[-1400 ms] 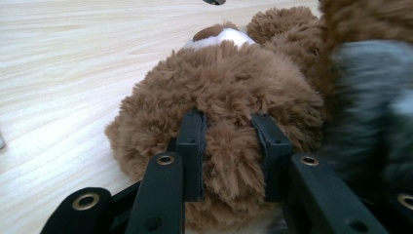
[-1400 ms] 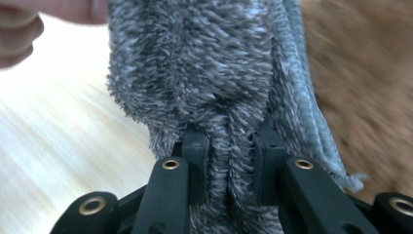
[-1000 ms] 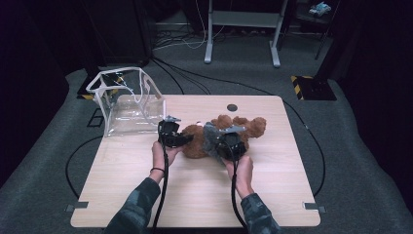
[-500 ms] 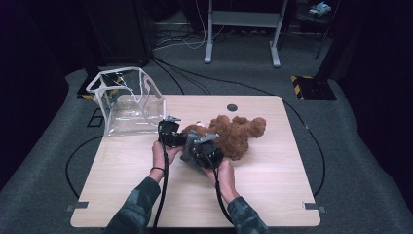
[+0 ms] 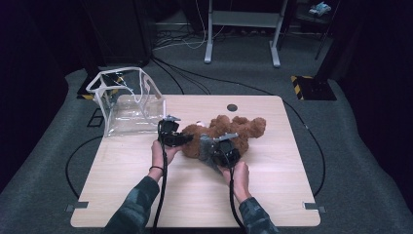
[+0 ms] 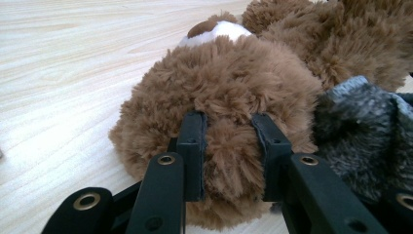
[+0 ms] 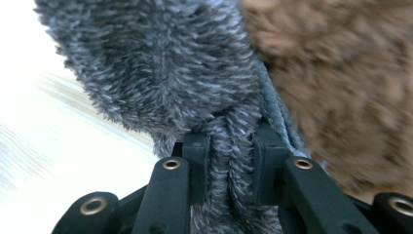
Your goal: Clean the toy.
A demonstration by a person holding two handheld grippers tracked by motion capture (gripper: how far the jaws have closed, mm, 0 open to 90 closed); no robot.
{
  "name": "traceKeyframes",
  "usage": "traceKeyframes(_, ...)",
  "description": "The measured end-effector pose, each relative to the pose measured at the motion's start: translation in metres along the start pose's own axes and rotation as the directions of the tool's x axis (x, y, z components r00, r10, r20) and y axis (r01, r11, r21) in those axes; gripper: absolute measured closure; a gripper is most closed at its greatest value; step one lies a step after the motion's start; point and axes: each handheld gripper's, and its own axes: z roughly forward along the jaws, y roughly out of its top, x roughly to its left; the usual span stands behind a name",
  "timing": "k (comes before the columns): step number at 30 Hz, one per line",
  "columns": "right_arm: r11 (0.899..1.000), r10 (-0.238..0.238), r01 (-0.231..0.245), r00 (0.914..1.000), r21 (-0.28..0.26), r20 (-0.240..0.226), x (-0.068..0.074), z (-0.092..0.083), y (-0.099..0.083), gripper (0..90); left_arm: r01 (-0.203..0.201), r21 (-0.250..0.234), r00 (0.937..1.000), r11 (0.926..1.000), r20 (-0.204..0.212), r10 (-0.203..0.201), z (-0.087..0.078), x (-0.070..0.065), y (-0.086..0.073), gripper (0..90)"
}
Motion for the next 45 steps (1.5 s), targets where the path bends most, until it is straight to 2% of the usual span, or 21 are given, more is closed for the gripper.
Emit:
traceKeyframes(10,1.000,0.023,-0.023,0.9996,0.005,0.017,-0.021,-0.011,-0.011,72.7,-0.006,0.003,0.9999,1.0000,0.009,0.006,0.000,0.002,0.000,69.1)
traceKeyframes(17,0.998,0.066,-0.067,0.9970,0.008,0.041,-0.040,-0.019,-0.022,72.6,-0.008,0.010,0.9998,0.9999,0.016,0.008,0.000,0.003,-0.001,68.9)
traceKeyframes(23,0.994,0.111,-0.112,0.9911,0.004,0.074,-0.063,-0.029,-0.033,72.6,-0.007,0.009,0.9998,0.9999,0.017,0.007,0.000,0.003,0.000,68.8)
traceKeyframes(27,0.989,0.148,-0.149,0.9832,-0.001,0.106,-0.079,-0.034,-0.040,72.5,-0.014,0.013,0.9997,0.9998,0.018,0.014,0.000,0.004,0.000,68.7)
traceKeyframes(31,0.982,0.190,-0.190,0.9729,-0.006,0.132,-0.097,-0.041,-0.046,72.3,-0.006,0.004,0.9999,1.0000,0.014,0.006,0.001,0.003,0.000,68.6)
traceKeyframes(34,0.978,0.205,-0.208,0.9632,-0.005,0.173,-0.109,-0.047,-0.052,72.1,-0.014,0.009,0.9998,0.9999,0.014,0.014,0.000,0.004,0.000,68.3)
traceKeyframes(35,0.972,0.231,-0.234,0.9560,-0.003,0.181,-0.114,-0.049,-0.055,71.9,-0.012,0.012,0.9998,0.9999,0.013,0.012,0.000,0.003,0.000,68.3)
traceKeyframes(38,0.961,0.267,-0.276,0.9365,0.007,0.227,-0.130,-0.054,-0.064,71.4,-0.004,0.004,0.9999,1.0000,0.011,0.004,0.001,0.003,0.000,68.2)
traceKeyframes(39,0.960,0.270,-0.280,0.9332,0.009,0.237,-0.134,-0.055,-0.066,71.2,-0.004,0.003,0.9999,1.0000,0.011,0.004,0.001,0.003,0.000,68.2)
traceKeyframes(41,0.949,0.302,-0.314,0.9176,0.006,0.259,-0.146,-0.059,-0.073,70.8,-0.004,0.003,0.9999,1.0000,0.010,0.004,0.001,0.002,0.000,68.1)
traceKeyframes(42,0.947,0.306,-0.320,0.9144,0.009,0.265,-0.150,-0.059,-0.075,70.3,-0.003,0.002,0.9999,1.0000,0.010,0.003,0.001,0.002,0.000,68.0)
traceKeyframes(43,0.940,0.325,-0.341,0.9044,0.012,0.277,-0.156,-0.060,-0.077,69.4,-0.003,0.002,1.0000,1.0000,0.009,0.003,0.001,0.002,0.000,67.9)
traceKeyframes(44,0.938,0.328,-0.346,0.9018,0.013,0.281,-0.160,-0.060,-0.079,68.6,-0.003,0.002,1.0000,1.0000,0.008,0.003,0.001,0.002,0.000,67.9)
traceKeyframes(45,0.931,0.343,-0.364,0.8944,0.019,0.287,-0.165,-0.060,-0.081,65.4,-0.002,0.000,1.0000,1.0000,0.008,0.002,0.001,0.002,0.000,67.7)
